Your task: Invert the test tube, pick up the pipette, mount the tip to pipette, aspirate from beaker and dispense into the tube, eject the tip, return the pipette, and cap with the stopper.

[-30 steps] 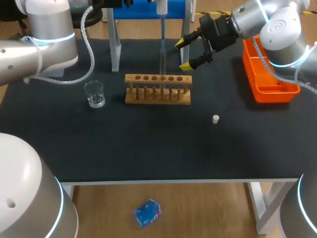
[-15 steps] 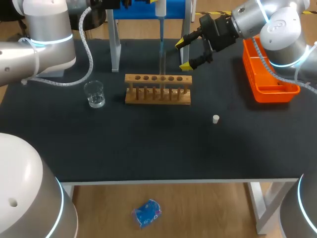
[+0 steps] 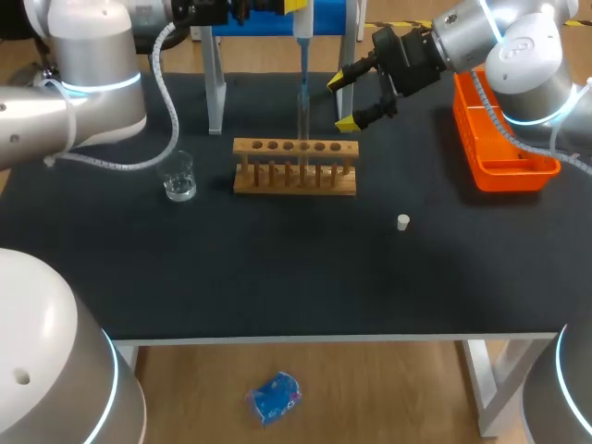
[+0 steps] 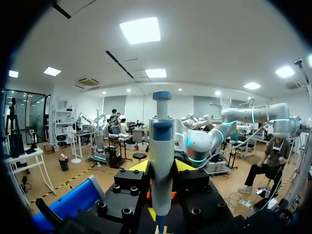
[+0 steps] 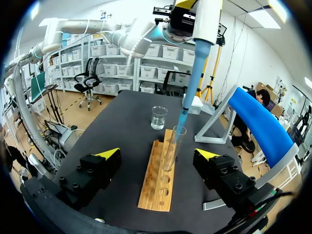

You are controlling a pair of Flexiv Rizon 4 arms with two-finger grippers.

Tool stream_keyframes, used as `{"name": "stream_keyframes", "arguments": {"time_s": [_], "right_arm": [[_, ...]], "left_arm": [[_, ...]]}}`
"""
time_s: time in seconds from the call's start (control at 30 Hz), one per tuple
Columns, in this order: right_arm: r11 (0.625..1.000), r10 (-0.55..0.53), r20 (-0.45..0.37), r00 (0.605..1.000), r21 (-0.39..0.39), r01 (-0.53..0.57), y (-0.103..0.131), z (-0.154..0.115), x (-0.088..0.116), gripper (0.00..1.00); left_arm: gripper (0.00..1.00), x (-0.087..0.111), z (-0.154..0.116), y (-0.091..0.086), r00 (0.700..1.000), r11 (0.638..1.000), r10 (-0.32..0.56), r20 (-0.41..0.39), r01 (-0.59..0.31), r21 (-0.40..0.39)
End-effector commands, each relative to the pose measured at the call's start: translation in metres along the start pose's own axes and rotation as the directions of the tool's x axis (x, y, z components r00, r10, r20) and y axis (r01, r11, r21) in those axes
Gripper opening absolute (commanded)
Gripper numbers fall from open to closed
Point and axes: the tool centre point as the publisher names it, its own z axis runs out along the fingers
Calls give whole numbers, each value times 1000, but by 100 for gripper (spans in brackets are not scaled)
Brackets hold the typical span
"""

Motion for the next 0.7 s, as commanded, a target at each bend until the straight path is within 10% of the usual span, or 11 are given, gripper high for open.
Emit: {"name": "stream_keyframes", "arguments": {"time_s": [0.03, 0.7], "right_arm": [[1000, -1, 0, 1000, 1, 1, 0, 0, 0, 100], [1000, -1, 0, 1000, 1, 1, 0, 0, 0, 100]], "left_arm": [[0, 1, 1, 5, 1000, 1000, 1, 5, -1, 7], [0, -5, -2, 25, 1000, 1000, -25, 13, 24, 10]]}}
